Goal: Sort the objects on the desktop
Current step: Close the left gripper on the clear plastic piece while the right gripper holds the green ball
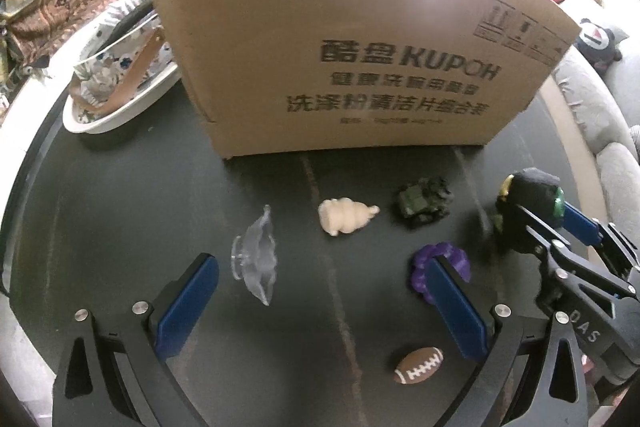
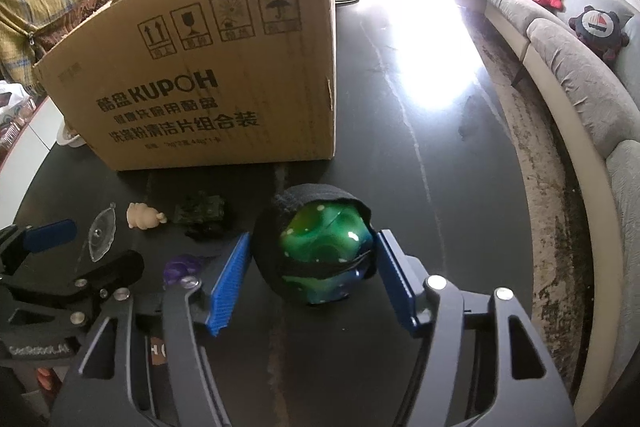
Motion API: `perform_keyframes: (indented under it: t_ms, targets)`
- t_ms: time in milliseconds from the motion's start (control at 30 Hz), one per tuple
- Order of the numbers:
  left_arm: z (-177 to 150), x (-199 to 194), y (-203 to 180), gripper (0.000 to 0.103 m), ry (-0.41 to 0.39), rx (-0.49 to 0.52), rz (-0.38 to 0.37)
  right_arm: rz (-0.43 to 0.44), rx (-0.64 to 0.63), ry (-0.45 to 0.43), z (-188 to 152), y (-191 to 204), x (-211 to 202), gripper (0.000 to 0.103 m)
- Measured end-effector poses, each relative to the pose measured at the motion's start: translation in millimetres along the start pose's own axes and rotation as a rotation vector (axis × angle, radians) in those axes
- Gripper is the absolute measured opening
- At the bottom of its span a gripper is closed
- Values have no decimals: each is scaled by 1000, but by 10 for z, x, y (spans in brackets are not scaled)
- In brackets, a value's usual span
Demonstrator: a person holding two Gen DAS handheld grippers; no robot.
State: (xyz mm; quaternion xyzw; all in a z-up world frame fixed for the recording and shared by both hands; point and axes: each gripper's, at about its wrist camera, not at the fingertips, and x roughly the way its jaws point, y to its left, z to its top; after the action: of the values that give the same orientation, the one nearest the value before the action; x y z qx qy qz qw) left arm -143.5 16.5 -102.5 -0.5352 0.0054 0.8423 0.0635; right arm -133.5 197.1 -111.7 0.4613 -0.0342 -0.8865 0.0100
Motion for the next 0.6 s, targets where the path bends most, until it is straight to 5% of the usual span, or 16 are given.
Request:
perform_keyframes:
  t_ms: [300,533,600]
  targets:
    - [-29,98,134,99,3,-4,45,4,0,2,-27,-148,-25,61]
    - [-72,198,92,64,9,44,83,8,8,3,-2,-79,60,61]
    - [-78,232,117,63,15,31,98,10,11,3,-9,-87,63,61]
